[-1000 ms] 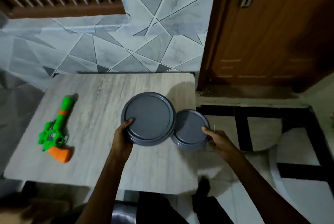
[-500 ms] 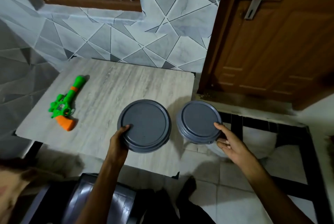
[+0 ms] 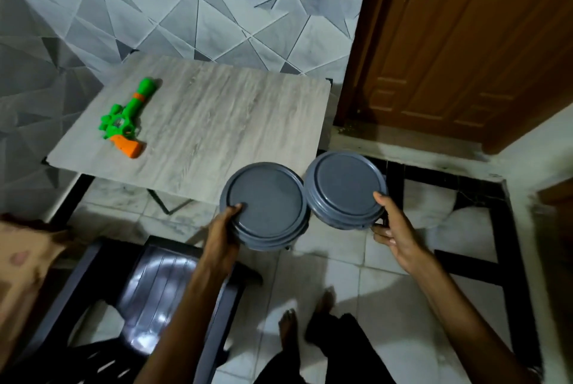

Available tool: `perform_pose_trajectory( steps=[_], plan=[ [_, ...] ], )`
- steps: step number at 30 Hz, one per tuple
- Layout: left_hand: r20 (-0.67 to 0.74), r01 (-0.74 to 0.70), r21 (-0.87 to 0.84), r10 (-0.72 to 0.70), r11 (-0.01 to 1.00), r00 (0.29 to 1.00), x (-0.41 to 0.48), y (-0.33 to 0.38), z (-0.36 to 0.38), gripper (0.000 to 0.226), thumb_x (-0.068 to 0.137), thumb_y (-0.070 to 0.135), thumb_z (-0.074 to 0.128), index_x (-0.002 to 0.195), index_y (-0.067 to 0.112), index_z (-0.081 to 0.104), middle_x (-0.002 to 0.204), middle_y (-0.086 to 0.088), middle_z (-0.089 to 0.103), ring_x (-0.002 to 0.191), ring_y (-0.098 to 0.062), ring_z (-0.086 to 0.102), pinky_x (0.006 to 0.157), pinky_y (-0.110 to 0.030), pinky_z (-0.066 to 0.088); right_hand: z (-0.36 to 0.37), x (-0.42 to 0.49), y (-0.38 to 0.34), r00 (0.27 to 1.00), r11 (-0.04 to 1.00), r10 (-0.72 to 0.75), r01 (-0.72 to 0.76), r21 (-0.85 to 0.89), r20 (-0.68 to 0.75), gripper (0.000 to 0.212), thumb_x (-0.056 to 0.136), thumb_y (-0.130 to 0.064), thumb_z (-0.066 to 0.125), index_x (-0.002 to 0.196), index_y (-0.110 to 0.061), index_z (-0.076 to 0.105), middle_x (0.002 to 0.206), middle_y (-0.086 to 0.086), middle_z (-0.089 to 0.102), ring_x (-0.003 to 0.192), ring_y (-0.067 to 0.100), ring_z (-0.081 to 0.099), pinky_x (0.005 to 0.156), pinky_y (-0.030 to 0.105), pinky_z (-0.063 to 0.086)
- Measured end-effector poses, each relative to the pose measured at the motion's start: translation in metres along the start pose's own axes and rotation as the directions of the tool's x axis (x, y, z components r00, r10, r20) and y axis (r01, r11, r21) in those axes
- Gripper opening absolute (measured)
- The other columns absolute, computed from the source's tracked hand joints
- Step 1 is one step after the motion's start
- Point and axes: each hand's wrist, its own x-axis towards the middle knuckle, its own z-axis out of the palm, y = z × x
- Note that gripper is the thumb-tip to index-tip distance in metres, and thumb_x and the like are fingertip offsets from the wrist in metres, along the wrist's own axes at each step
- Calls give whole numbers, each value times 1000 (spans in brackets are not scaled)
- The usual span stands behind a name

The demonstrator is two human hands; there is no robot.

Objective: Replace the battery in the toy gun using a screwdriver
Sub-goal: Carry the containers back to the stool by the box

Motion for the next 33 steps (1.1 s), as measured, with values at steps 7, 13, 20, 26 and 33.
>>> perform_pose_trajectory(
  steps=[7, 13, 20, 26, 33],
  plan=[
    [-75, -1, -20, -1, 1000, 997, -96, -46, -41, 50, 82, 18, 66, 128, -1, 58, 123, -22, 65, 114, -36, 62, 92, -45, 54, -26, -75, 49, 999, 999, -1, 0, 49, 36, 22, 95, -36, 53, 90, -14, 53, 64, -3, 29, 34, 4, 19, 31, 15, 17],
    [-165, -46, -127, 25, 991, 986, -197, -92, -80, 38, 85, 19, 63, 119, 2, 63, 112, -19, 70, 99, -31, 69, 88, -45, 57, -26, -144, 80, 991, 1000, 0, 3, -19, 137, 22, 94, -36, 53, 92, -15, 55, 63, -2, 37, 33, 4, 19, 31, 14, 16],
    [-285, -125, -217, 59, 968, 957, -288, -117, -147, 73, 64, 34, 82, 128, 7, 59, 130, -29, 57, 120, -47, 54, 103, -66, 37, 1, -216, 109, 958, 991, 20, 19, -132, 287, 27, 95, -39, 50, 101, -15, 59, 51, -10, 47, 31, 5, 25, 30, 16, 19],
    [-407, -195, -188, 104, 963, 908, -349, -101, -210, 57, 76, 32, 70, 125, 6, 58, 115, -26, 66, 106, -45, 62, 95, -60, 47, 64, -266, 145, 918, 981, 49, 30, -192, 393, 25, 96, -39, 50, 97, -16, 61, 52, -5, 46, 31, 4, 25, 30, 17, 21],
    [-455, -373, -123, 282, 919, 844, -389, -59, -341, 42, 87, 23, 63, 126, 8, 58, 120, -23, 66, 104, -36, 64, 82, -39, 57, 185, -320, 209, 885, 969, 57, 62, -239, 462, 25, 95, -39, 50, 104, -19, 61, 63, -10, 59, 32, 2, 41, 31, 16, 23]
  ],
)
